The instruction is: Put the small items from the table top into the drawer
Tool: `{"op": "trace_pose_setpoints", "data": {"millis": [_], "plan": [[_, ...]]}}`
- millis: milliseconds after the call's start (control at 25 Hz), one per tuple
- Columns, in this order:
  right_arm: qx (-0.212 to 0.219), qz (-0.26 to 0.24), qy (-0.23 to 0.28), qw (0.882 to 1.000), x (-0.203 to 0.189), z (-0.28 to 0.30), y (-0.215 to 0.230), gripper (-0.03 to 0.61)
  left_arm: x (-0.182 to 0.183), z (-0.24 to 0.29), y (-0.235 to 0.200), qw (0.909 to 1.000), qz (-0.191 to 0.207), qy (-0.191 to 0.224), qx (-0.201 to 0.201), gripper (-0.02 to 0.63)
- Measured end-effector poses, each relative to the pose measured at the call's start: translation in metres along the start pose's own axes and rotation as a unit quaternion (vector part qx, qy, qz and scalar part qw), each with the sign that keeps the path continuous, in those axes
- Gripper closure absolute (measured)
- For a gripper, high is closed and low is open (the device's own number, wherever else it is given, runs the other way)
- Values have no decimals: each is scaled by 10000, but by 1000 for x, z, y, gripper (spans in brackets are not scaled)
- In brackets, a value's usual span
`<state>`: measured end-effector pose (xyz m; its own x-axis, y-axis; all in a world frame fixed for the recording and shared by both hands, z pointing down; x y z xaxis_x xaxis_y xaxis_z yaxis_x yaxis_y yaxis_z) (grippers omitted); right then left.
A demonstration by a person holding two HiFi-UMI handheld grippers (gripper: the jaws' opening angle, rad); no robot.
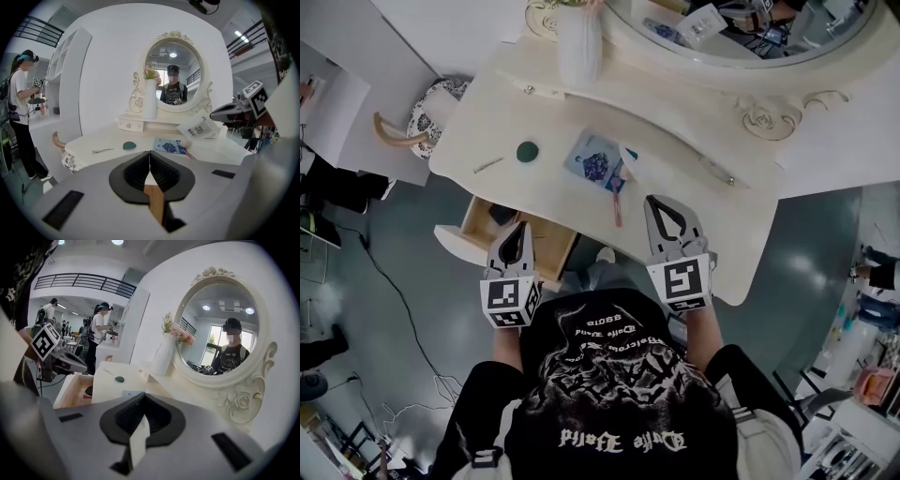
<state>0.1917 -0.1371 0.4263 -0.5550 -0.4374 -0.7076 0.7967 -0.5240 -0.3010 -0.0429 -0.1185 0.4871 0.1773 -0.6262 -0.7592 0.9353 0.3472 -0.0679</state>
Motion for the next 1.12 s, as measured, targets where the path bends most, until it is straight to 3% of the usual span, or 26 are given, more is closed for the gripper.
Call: {"op": "trace_pose_setpoints", "data": {"millis": [200,520,1120], "plan": [[85,-238,195,9995,19,-4,-10,571,-3,-4,-5,10000,-63,18,52,597],[624,-635,513,9947,45,-12,-42,571,-16,-16,-17,9995,-231,-7,222,597],[1577,-1372,968,9731,93,-8,-115,571,-40,-47,-59,9950,-699,76,715,597]]}}
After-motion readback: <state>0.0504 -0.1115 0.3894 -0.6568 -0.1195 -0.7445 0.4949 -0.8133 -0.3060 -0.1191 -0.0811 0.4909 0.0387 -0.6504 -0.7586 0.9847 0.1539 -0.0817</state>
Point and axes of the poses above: the fingertips, and each gripper's own axes: z forward along the fingers, y to its right, x out of its top, the point moved 1 cm from there along -z, backward along the fingers, and after that the axes turned 15 degrees about -y, right-handed, at the moved point
